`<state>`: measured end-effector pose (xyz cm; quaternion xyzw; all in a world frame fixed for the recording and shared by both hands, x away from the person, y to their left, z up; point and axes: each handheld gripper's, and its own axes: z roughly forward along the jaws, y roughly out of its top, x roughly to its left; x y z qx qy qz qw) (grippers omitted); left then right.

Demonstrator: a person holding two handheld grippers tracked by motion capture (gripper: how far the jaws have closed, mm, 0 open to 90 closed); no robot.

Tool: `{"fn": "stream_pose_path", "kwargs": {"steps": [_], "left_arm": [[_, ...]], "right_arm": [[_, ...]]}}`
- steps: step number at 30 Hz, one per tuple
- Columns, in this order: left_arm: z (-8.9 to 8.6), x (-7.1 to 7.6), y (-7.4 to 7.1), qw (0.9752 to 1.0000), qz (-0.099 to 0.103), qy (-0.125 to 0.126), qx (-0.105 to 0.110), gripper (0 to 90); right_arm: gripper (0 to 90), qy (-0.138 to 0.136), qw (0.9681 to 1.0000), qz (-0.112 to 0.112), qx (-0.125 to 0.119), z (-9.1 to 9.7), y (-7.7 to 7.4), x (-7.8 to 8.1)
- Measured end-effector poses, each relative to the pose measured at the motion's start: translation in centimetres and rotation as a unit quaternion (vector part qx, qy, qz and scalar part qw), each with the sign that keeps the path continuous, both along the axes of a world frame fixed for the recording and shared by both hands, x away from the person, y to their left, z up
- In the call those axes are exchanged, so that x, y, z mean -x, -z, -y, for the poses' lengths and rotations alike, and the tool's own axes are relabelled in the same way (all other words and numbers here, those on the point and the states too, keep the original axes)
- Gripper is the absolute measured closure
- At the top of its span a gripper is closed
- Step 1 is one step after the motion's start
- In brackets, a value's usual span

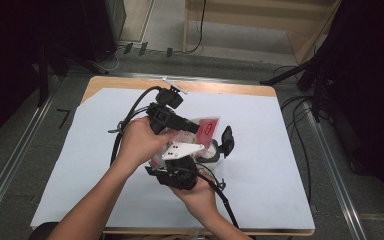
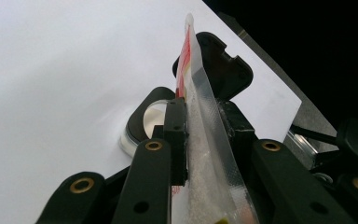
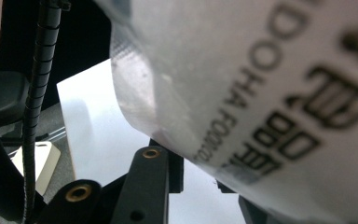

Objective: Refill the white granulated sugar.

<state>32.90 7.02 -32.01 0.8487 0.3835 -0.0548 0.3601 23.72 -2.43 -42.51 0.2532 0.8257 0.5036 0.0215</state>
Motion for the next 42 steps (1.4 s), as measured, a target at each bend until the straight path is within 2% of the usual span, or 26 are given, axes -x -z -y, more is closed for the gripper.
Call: {"fn": "stream_pose_path", "kwargs": {"steps": [11, 26, 29, 36, 37, 42], "left_arm": [[-0.7, 0.5, 0.2, 0.9999, -0.011, -0.004, 0.003, 76.5], [-1.6, 1.4, 0.5, 0.9999, -0.015, 0.002, -0.005, 76.3], [-1.8, 1.5, 0.6, 0.9997, -0.021, 0.007, -0.009, 76.3], [-1.9, 1.5, 0.7, 0.9995, -0.023, 0.013, -0.016, 76.2], [-1.9, 1.5, 0.7, 0.9994, -0.028, 0.011, -0.014, 76.2], [-2.0, 1.5, 0.8, 0.9992, -0.032, 0.014, -0.021, 76.2]], "right_arm": [[72.6, -0.005, 0.9999, 0.008, 0.003, -0.4, 0.6, 0.6], [68.1, -0.013, 0.9994, 0.026, 0.015, -0.9, 1.4, 1.2], [67.3, -0.019, 0.9991, 0.032, 0.022, -1.0, 1.7, 1.4], [66.5, -0.027, 0.9985, 0.039, 0.028, -1.2, 2.1, 1.5], [66.4, -0.029, 0.9984, 0.040, 0.028, -1.2, 2.2, 1.5], [63.6, -0.046, 0.9975, 0.046, 0.027, -1.1, 2.6, 1.7]]}}
